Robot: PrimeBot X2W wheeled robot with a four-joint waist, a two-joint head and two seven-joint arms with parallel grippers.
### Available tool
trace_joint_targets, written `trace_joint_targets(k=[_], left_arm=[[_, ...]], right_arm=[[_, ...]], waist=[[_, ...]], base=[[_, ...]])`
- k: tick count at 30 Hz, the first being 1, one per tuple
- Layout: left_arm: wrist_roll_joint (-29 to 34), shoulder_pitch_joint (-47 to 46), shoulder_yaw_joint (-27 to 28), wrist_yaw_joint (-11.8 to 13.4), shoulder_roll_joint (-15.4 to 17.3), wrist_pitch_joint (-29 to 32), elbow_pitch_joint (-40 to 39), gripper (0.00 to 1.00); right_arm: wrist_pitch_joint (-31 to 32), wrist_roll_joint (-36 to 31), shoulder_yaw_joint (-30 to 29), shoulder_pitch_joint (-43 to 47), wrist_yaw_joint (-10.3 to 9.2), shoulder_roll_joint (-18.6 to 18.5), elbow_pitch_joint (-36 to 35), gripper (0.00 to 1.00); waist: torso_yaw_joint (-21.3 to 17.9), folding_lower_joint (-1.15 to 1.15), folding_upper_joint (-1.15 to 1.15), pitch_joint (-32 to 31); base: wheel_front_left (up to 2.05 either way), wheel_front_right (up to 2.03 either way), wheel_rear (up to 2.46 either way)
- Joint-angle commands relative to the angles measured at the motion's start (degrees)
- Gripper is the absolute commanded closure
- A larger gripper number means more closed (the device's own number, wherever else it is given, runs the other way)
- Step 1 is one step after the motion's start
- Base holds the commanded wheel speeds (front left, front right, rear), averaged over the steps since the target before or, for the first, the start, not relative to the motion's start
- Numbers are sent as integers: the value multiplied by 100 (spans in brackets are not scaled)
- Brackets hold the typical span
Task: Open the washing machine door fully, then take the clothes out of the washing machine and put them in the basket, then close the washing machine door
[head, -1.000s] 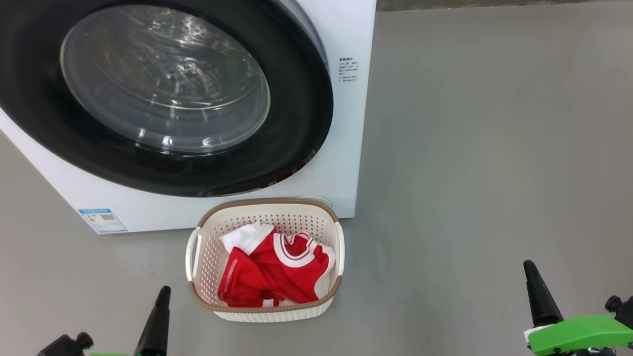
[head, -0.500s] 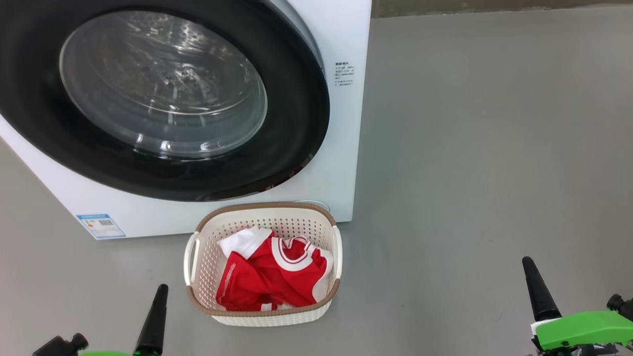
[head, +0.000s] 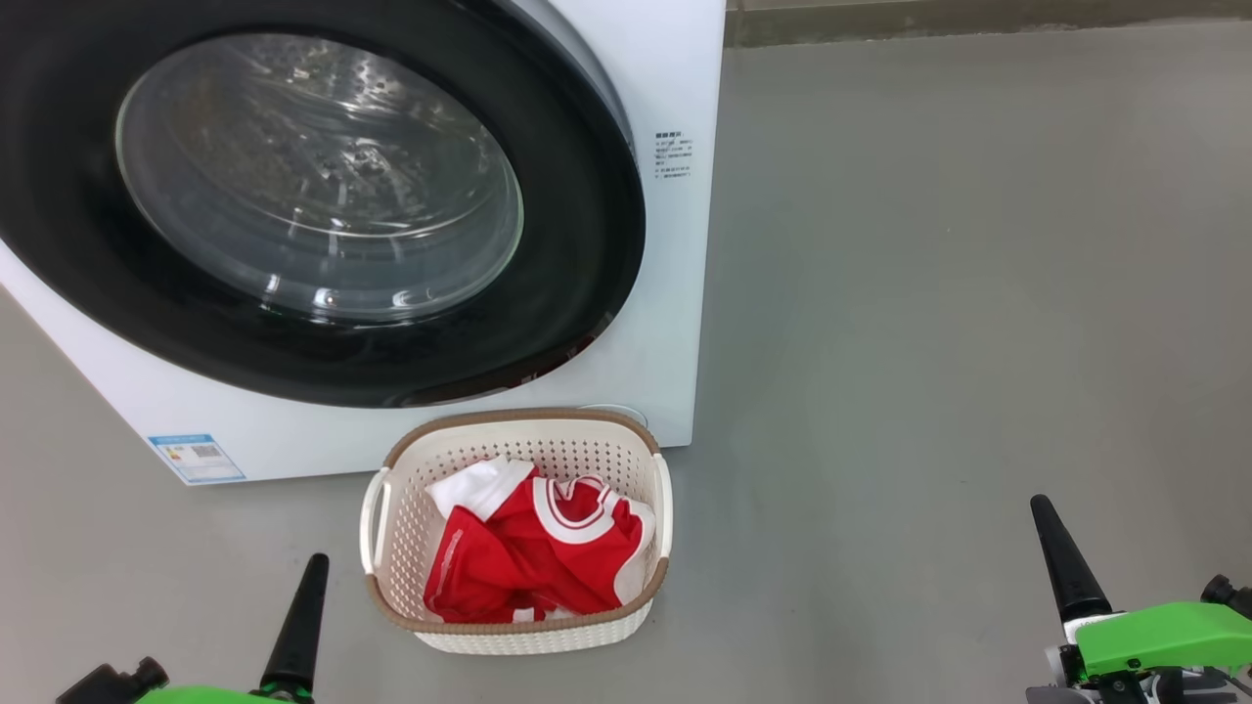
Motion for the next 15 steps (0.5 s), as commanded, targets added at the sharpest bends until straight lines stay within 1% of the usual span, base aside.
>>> trace_joint_targets(k=[1, 15], left_arm=[[-161, -238, 193, -32, 38, 56, -121, 100], [-873, -294, 311, -36, -7, 274, -109, 100]], right_arm=[[54, 171, 95, -328, -3, -116, -174, 100], [276, 932, 90, -440, -4, -132, -185, 100]], waist=[[-6, 0, 0, -8], [-50, 0, 0, -76]], base=[[0, 0, 0], [0, 0, 0]])
